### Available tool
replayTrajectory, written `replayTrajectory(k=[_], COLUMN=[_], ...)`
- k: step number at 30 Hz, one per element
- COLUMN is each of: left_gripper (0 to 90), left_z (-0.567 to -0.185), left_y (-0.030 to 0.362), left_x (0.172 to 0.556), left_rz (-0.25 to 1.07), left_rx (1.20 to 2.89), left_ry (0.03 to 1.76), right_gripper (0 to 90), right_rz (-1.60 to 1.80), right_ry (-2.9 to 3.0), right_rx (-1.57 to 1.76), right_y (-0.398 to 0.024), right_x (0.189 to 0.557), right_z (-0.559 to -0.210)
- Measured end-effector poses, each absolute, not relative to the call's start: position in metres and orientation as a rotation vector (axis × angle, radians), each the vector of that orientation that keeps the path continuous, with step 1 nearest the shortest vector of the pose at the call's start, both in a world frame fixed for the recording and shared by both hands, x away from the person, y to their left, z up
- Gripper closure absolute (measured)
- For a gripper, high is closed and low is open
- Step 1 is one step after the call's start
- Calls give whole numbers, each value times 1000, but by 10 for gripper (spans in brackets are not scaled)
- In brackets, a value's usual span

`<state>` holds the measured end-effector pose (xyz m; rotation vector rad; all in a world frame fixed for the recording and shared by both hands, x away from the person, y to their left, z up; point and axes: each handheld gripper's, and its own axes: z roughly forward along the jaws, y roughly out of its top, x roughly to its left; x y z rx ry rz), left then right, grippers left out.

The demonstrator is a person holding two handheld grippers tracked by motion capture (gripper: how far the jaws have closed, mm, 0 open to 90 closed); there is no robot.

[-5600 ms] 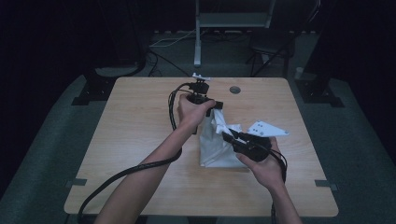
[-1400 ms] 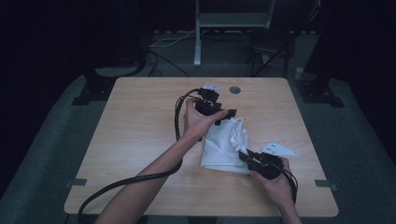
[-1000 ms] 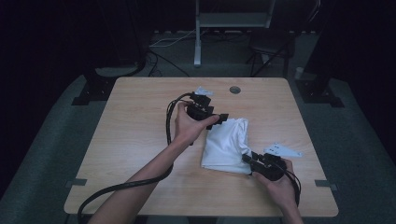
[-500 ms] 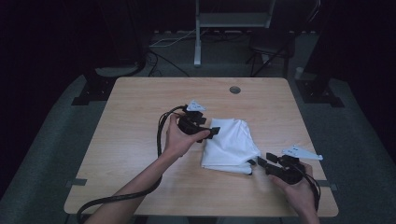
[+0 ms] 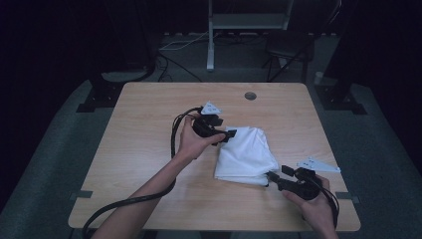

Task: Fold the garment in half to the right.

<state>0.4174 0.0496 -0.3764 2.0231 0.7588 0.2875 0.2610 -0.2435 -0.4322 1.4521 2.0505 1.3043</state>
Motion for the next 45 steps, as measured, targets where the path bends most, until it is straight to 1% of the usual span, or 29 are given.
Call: replayTrajectory(k=[5, 8, 10, 13, 14, 19, 25, 31, 37, 45], left_gripper=[311, 313, 314, 331, 332, 364, 365, 364, 364, 362], left_z=[-385, -391, -394, -399, -401, -406, -414, -416, -417, -419], left_y=[40, 33, 29, 23, 22, 15, 8, 4, 0, -4], left_x=[429, 433, 434, 435, 435, 435, 435, 433, 431, 429], left_rz=[236, 223, 227, 235, 250, 296, 325, 347, 376, 410], left_rx=[2015, 2034, 2050, 2088, 2106, 2151, 2183, 2199, 2215, 2246], left_ry=[697, 662, 660, 658, 650, 648, 643, 631, 623, 611], right_gripper=[385, 418, 487, 643, 680, 761, 785, 784, 783, 782], right_rz=[1353, 1412, 1436, 1430, 1438, 1485, 1635, 1649, 1625, 1513], right_ry=[2008, 2003, 1997, 1977, 1969, 1932, 1880, 1899, 1901, 1949], right_rx=[1546, 1588, 1608, 1619, 1615, 1591, 1598, 1581, 1633, 1697], right_y=[-242, -236, -232, -227, -226, -222, -218, -210, -211, -215], right_x=[269, 275, 280, 284, 285, 282, 273, 265, 257, 250], right_z=[-437, -440, -442, -443, -444, -439, -425, -414, -419, -440])
